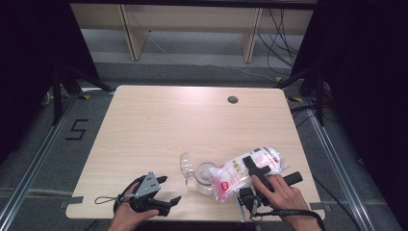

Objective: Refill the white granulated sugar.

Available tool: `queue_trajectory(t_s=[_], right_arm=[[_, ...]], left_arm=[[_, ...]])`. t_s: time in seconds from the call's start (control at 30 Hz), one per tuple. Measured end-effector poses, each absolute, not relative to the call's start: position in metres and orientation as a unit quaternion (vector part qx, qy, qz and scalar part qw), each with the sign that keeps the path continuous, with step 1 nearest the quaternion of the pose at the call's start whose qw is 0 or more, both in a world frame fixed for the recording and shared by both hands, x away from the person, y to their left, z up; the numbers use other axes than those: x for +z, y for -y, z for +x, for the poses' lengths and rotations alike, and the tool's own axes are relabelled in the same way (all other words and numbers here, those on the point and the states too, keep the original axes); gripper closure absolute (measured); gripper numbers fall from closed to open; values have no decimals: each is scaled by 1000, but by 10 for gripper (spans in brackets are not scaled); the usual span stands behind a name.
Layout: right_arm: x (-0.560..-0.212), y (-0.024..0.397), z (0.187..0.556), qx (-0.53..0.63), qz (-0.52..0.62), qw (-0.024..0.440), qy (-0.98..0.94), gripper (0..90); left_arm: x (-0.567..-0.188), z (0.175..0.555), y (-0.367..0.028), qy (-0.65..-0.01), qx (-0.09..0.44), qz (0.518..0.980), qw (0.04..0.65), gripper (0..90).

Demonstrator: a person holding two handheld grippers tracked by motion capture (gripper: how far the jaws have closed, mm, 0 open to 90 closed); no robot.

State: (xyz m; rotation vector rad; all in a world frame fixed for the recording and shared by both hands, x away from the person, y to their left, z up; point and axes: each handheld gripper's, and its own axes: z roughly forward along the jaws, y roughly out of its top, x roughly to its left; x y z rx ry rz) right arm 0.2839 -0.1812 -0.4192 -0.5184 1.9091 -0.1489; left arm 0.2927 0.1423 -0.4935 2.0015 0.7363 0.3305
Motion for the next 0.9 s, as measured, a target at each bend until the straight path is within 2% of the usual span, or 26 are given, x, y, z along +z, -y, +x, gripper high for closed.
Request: queue_trajectory(t_s=[0.23,0.27,0.9], right_arm=[[-422,184,283,-36,-189,547,-815,514],[-420,182,286,-37,-220,550,-805,514],[-416,181,277,-66,-193,554,-807,515]], left_arm=[[-494,292,-142,-303,134,816,474,172],[-493,292,-142,-303,134,816,474,172],[-494,293,-142,-301,136,817,473,172]])
